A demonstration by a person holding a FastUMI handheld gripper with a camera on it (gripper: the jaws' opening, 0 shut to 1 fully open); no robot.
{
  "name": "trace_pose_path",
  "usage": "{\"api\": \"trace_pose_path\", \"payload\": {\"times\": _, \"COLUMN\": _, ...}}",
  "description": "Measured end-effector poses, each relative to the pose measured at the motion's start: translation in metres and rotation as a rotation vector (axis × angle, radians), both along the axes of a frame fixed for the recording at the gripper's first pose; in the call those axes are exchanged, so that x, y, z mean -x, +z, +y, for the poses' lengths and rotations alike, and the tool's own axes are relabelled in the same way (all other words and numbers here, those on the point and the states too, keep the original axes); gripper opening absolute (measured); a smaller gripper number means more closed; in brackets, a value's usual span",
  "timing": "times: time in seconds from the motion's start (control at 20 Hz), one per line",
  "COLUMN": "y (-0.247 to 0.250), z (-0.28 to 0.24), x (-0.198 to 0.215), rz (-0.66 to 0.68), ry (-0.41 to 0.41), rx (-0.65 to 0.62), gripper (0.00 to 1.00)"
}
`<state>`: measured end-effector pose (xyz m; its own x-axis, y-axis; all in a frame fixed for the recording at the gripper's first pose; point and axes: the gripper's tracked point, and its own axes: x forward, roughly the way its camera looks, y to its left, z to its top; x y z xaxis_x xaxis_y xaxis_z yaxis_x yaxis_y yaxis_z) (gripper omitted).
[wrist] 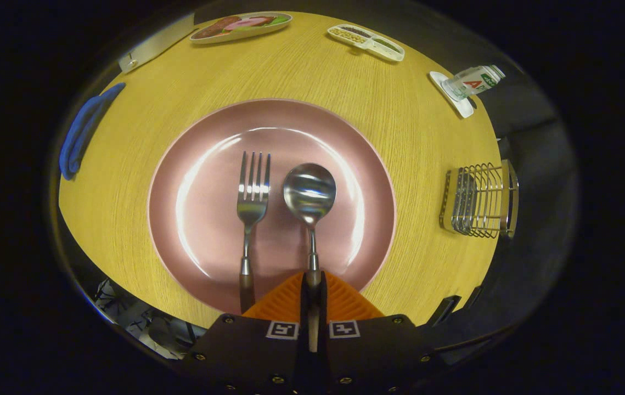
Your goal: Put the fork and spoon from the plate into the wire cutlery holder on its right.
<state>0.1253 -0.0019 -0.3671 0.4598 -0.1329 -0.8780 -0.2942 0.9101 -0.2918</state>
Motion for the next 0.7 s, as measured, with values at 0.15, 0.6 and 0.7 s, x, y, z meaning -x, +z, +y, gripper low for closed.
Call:
{"api": "trace_pose_path", "payload": {"times": 0.15, "y": 0.005, "z": -0.005, "x": 0.001, "rz": -0.011, "ry": -0.023, "rx": 0.009, "gripper": 0.06}}
{"api": "trace_pose_path", "payload": {"times": 0.6, "y": 0.035, "z": -0.01, "x": 0.002, "rz": -0.062, "ry": -0.04, "rx": 0.045, "gripper": 0.06}}
{"api": "trace_pose_path", "payload": {"times": 0.7, "y": 0.044, "z": -0.009, "x": 0.002, "rz": -0.079, "ry": -0.043, "rx": 0.054, "gripper": 0.06}}
